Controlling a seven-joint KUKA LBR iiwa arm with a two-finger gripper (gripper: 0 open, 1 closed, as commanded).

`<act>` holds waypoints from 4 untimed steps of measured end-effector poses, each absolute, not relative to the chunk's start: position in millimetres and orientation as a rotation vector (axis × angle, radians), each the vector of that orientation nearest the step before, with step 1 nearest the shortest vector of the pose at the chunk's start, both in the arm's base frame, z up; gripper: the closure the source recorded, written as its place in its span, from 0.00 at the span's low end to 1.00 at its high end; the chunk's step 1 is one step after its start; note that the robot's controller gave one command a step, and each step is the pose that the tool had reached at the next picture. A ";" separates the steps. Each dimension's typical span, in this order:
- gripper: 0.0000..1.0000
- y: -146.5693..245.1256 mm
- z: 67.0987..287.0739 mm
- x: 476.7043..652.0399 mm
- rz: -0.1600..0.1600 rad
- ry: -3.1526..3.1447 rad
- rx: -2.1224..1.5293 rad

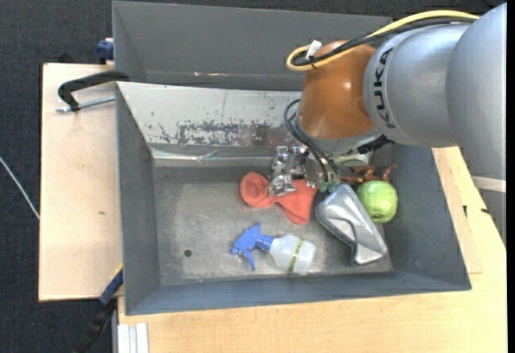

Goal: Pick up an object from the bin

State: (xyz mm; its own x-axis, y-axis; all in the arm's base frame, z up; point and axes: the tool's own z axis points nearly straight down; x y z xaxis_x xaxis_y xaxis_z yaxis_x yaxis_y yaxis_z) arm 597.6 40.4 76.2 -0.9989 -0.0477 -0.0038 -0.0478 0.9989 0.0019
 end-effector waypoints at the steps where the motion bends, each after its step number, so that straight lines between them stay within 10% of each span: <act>1: 1.00 40.4 76.2 597.6 0.003 3.137 -0.075; 4: 1.00 40.7 95.3 596.6 0.003 3.137 -0.074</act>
Offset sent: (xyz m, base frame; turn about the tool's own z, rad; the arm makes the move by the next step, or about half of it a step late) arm -0.0001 0.0002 0.0267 0.0000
